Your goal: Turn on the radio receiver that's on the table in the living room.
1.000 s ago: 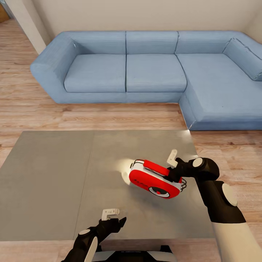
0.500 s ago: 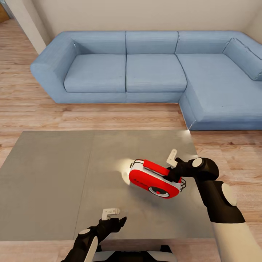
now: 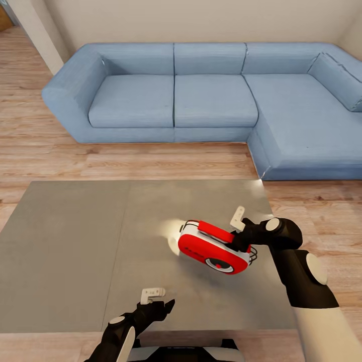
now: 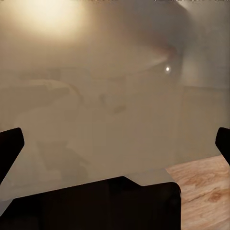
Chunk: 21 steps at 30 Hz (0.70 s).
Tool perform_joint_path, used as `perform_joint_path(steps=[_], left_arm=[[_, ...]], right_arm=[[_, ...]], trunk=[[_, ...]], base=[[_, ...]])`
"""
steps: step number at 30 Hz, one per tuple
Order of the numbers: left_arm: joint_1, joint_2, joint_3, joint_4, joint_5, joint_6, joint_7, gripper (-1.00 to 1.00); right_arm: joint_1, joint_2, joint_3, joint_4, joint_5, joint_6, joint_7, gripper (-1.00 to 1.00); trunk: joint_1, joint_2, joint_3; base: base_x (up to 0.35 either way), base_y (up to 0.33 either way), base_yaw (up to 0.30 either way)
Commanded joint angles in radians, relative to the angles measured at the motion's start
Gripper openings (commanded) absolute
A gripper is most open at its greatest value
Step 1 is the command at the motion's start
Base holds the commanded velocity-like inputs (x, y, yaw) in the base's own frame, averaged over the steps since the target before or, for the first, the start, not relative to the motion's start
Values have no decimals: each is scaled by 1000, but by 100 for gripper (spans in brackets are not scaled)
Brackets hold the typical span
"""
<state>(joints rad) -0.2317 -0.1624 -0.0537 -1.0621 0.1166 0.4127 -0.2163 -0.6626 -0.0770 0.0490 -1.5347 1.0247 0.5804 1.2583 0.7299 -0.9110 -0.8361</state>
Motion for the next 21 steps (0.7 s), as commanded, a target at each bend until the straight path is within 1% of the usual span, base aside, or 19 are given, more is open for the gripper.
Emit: perform_joint_path(steps=[1, 4, 5, 6, 8, 10, 14, 17, 19, 21], left_arm=[[0, 0, 0, 0, 0, 0, -1, 100], [0, 0, 0, -1, 0, 0, -1, 100], [0, 0, 0, -2, 0, 0, -1, 100], [0, 0, 0, -2, 1, 0, -1, 100], [0, 0, 0, -3, 1, 0, -1, 100], [0, -1, 0, -4, 1, 0, -1, 100], [0, -2, 0, -9, 2, 1, -3, 100], [0, -2, 0, -23, 2, 1, -14, 100], [0, -2, 0, -53, 3, 6, -50, 100], [0, -2, 1, -91, 3, 13, -85, 100]], right_arm=[[0, 3, -2, 0, -1, 4, 0, -100], [0, 9, -7, 1, -3, 16, -5, -100], [0, 11, -14, 1, -3, 35, -10, -100], [0, 14, -27, 0, -3, 94, -22, -100], [0, 20, -35, -1, -5, 196, -38, -100], [0, 26, -39, -2, -6, 266, -46, -100], [0, 34, -41, -4, -8, 314, -52, -100], [0, 45, -42, -4, -8, 323, -53, -100], [0, 56, -42, -3, -8, 326, -55, -100], [0, 60, -43, -3, -8, 327, -56, -100]], trunk=[[0, 0, 0], [0, 0, 0], [0, 0, 0], [0, 0, 0], [0, 0, 0], [0, 0, 0], [0, 0, 0], [0, 0, 0], [0, 0, 0], [0, 0, 0]], base=[[0, 0, 0], [0, 0, 0], [0, 0, 0], [0, 0, 0], [0, 0, 0], [0, 0, 0], [0, 0, 0], [0, 0, 0], [0, 0, 0], [0, 0, 0]])
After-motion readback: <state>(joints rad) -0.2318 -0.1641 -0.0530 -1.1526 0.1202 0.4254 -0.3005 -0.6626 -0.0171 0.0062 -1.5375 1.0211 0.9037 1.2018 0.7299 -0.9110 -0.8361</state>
